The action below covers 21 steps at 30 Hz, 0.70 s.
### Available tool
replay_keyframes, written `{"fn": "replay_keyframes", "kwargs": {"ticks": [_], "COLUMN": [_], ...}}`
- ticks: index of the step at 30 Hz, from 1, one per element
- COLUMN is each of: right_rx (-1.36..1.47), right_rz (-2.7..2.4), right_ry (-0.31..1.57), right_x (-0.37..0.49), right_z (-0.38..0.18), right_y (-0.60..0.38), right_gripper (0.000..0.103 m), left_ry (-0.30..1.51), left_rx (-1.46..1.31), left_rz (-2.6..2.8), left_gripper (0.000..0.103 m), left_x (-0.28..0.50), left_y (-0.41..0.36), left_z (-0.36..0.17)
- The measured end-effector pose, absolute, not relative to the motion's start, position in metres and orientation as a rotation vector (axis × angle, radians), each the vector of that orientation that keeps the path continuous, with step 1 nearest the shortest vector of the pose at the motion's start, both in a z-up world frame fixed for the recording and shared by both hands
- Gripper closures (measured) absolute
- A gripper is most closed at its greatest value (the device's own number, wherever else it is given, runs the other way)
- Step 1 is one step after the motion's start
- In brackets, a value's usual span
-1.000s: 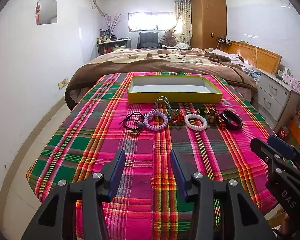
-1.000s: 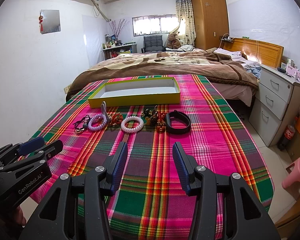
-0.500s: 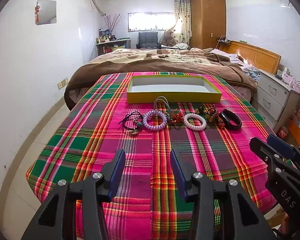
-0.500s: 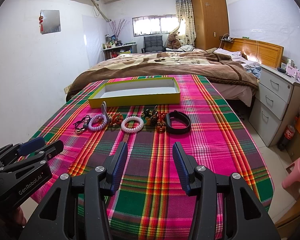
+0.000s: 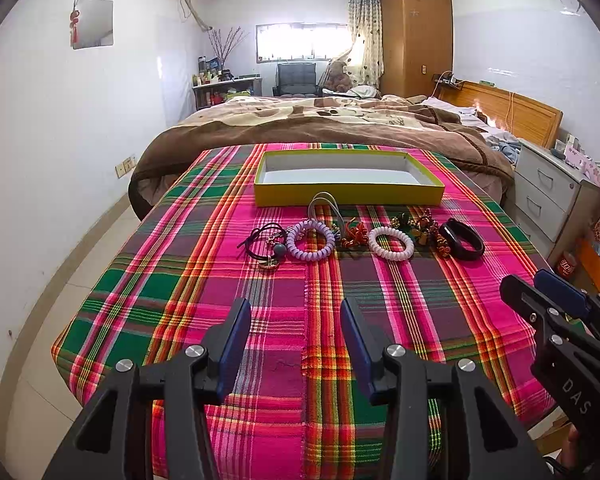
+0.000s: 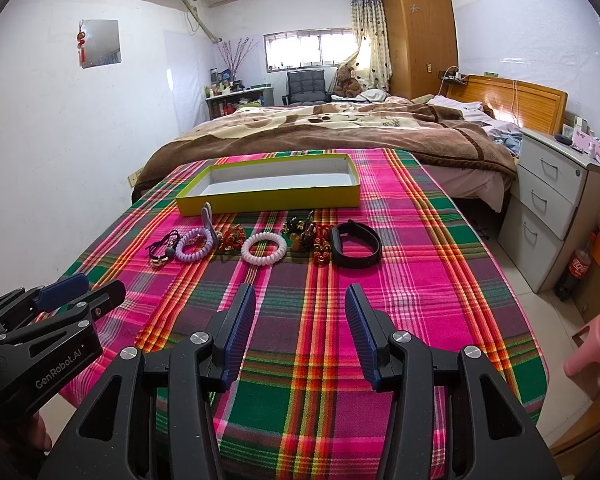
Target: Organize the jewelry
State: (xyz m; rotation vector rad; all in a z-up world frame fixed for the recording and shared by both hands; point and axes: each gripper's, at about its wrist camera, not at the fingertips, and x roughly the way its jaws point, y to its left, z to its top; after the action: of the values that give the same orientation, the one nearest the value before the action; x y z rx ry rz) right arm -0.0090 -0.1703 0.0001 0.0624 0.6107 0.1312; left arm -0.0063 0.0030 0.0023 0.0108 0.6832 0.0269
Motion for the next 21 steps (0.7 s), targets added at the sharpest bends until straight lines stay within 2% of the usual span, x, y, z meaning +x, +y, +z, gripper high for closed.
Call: {"fn": "replay_keyframes", "kwargs": {"ticks": [10, 21], "right_rx": [0.076, 0.079], "right_rz": [0.132, 0.026], "right_ry": [0.618, 0.721], "right_x": [0.001, 0.071], "right_z": [-0.002, -0.018], "right_y": [-0.18, -0.229], "right_gripper": [0.055, 0.055], "left_ry": [0.739, 0.817], "left_rx": [-0.049, -0.1], "left_rz": [-0.056, -0.088], "left_gripper": [0.057, 0.057], "left_x": [0.009, 0.058], "left_y": [0.014, 0.052], "left_z": [-0.009, -0.019]}}
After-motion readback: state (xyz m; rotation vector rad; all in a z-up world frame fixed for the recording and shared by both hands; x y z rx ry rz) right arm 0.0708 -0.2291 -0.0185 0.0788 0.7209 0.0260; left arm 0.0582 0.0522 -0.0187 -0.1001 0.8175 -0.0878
